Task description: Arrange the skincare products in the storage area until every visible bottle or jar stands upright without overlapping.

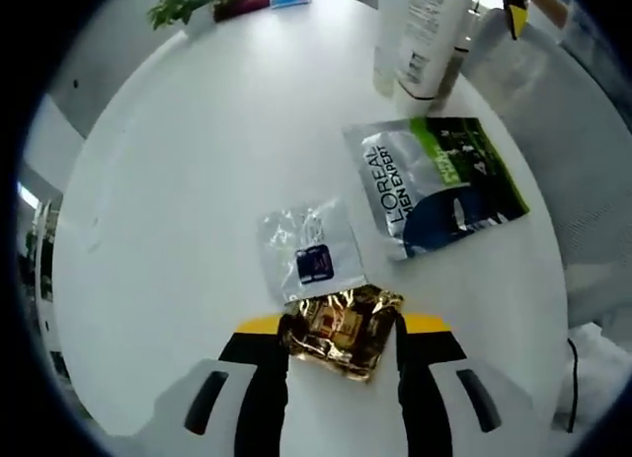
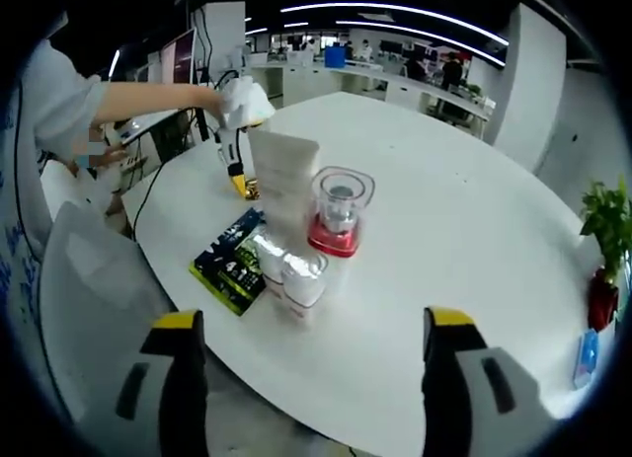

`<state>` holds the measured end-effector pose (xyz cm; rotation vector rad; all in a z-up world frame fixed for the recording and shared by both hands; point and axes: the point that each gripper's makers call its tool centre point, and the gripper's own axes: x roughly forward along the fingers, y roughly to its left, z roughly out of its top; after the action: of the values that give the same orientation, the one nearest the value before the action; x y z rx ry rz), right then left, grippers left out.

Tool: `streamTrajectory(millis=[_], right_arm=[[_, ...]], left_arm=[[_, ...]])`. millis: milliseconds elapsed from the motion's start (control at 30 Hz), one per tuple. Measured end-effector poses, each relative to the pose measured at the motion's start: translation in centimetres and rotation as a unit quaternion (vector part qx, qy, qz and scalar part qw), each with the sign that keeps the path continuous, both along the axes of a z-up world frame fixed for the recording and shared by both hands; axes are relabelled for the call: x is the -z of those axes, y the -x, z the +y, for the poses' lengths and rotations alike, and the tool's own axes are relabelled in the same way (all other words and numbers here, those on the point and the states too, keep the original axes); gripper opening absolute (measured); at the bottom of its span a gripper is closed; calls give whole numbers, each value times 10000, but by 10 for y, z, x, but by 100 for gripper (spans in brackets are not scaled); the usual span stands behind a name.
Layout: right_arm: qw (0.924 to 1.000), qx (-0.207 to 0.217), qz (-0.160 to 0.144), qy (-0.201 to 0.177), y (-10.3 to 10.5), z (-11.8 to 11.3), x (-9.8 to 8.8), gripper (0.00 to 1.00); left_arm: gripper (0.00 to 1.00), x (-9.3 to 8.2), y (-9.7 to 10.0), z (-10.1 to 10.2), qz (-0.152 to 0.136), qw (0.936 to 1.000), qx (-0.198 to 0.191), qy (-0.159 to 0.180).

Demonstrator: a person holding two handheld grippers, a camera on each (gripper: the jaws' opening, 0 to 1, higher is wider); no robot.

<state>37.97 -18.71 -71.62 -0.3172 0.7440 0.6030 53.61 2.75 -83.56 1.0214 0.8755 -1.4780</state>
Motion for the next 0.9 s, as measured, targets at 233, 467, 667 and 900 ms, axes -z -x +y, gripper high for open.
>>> streamTrajectory(millis=[233,467,667,900], right_arm=[[10000,-13,-17,-21,-1,0,0,92],[10000,-16,-48,-53,-2,0,-1,92],[9999,-26,-81,-62,-3,-1,-2,94],[9998,-67,-109,-117,-5,1,-4,95]], left_arm=[[37,-1,5,2,8,9997,-258,-21],[36,0,7,3,-20,9988,-487,-94],[36,-2,15,8,-10,9978,-655,-137],[27,-9,26,9,18,9967,-807,-114]])
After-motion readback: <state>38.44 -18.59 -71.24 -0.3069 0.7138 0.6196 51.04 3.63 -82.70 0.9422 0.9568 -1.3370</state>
